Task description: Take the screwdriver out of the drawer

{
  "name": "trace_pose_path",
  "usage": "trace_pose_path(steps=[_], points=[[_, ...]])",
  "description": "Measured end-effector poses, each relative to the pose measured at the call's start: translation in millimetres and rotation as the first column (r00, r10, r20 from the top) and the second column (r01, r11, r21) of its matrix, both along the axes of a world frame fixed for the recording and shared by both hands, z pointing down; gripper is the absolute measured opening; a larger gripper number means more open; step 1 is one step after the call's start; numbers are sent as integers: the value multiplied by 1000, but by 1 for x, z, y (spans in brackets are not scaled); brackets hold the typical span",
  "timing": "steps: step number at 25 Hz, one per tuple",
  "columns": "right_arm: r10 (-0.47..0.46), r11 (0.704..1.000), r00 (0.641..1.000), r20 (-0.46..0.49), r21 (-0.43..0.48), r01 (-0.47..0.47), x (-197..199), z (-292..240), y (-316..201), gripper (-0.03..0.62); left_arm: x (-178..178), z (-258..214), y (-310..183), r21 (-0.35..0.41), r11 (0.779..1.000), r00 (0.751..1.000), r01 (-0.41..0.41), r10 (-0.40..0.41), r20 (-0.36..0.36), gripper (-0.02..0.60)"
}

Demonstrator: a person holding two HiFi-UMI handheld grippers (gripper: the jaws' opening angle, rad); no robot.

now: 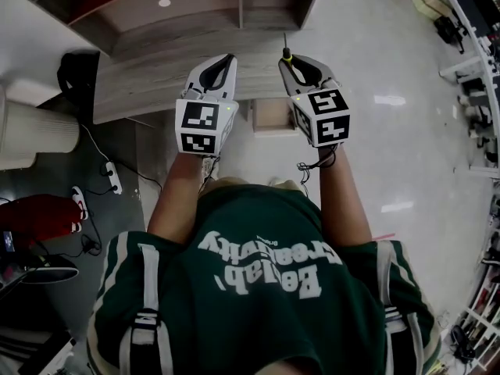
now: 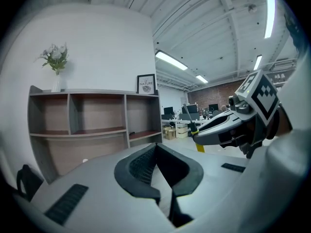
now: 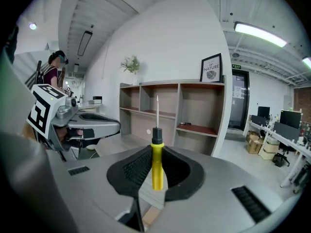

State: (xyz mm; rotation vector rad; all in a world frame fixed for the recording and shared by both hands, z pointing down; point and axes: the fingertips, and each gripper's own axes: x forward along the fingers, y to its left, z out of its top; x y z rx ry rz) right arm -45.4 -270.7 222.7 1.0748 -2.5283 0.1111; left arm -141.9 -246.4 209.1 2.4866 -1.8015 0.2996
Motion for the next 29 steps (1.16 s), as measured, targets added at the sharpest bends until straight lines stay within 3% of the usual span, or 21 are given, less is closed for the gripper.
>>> trace_pose_path(steps=[15,22,29], points=[[-34,998,999,-19,56,35,-2,-4,22,78,1,-1,26,7,1000,1000,31,-30,-6,18],[-36,997,999,-16,68,37,31,-21,30,78,35,-20,34,19,1000,1000,24,-24,2,18],[-23,996,1000,-18,84,25,-40,24,27,78,-36,27,30,27,1000,1000,9,-8,-18,18]])
